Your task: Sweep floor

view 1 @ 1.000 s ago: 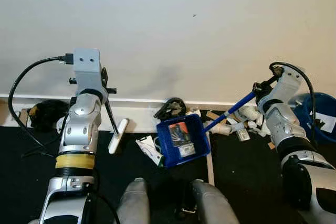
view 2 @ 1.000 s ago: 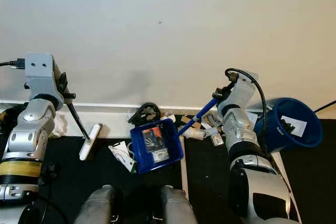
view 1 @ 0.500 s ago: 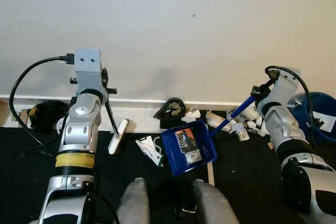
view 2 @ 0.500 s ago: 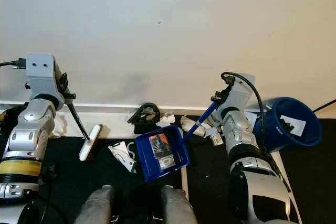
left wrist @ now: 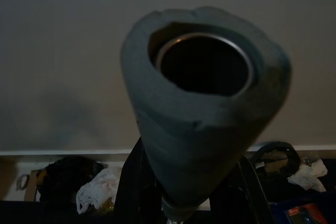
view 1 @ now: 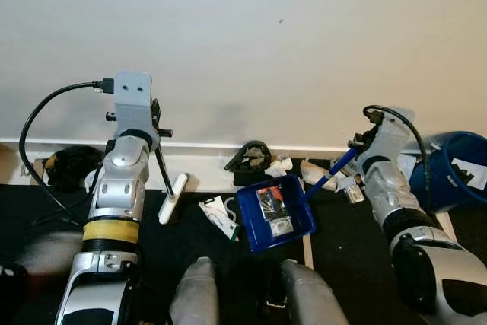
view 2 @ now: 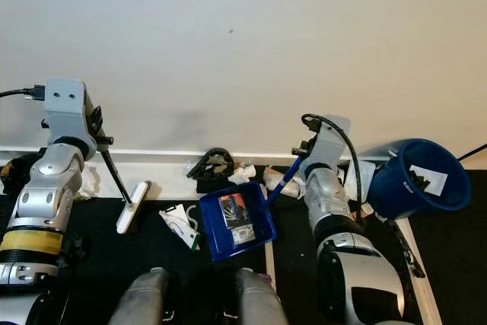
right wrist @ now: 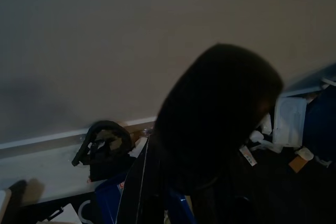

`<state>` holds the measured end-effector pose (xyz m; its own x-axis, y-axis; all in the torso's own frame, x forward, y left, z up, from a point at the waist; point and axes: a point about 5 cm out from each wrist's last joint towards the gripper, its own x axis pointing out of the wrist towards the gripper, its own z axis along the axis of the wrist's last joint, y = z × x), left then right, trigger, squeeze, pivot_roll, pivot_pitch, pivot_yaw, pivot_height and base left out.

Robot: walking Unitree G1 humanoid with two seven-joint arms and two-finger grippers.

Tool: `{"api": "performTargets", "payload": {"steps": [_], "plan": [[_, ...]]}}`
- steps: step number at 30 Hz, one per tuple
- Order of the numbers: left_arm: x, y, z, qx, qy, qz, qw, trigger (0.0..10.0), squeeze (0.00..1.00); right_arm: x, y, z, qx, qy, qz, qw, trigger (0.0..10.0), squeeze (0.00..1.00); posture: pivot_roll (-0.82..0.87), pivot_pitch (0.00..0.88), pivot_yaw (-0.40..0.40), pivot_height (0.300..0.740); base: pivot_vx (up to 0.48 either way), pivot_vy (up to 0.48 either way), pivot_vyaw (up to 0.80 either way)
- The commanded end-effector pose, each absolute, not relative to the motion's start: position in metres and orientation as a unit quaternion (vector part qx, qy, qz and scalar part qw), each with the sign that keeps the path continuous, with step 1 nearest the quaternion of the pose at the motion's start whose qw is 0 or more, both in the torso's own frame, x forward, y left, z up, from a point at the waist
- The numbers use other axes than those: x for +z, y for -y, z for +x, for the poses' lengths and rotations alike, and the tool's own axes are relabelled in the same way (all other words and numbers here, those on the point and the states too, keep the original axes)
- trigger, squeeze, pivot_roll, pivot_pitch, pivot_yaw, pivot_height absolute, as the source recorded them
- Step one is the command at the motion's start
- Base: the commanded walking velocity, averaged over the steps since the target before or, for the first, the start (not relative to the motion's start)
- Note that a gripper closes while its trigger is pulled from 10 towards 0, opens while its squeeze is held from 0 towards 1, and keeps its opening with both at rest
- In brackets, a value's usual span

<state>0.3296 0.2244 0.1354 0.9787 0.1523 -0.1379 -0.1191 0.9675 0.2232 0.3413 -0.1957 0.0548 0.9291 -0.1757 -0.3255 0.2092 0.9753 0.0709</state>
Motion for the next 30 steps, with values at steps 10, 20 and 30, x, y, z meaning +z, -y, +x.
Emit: {"api": "performTargets", "payload": {"steps": [10,20,30], "plan": [[0.131,-0.229,0.334,0.066,-0.09,0.155,0.982,10.0,0.0,0.042,0.17,0.339,-0.097,-0.224,0.005,0.97,10.0,0.0,0.14,0.217,-0.097,0.74,0.0,0.0,0.0],[0.132,-0.219,0.335,0.056,-0.074,0.151,0.984,10.0,0.0,0.029,0.166,0.331,-0.104,-0.272,-0.009,0.957,10.0,0.0,0.12,0.251,-0.118,0.74,0.0,0.0,0.0],[0.107,-0.179,0.322,-0.009,-0.152,0.221,0.963,10.0,0.0,0.025,0.167,0.328,-0.1,-0.264,-0.014,0.959,10.0,0.0,0.1,0.258,-0.105,0.74,0.0,0.0,0.0]]}}
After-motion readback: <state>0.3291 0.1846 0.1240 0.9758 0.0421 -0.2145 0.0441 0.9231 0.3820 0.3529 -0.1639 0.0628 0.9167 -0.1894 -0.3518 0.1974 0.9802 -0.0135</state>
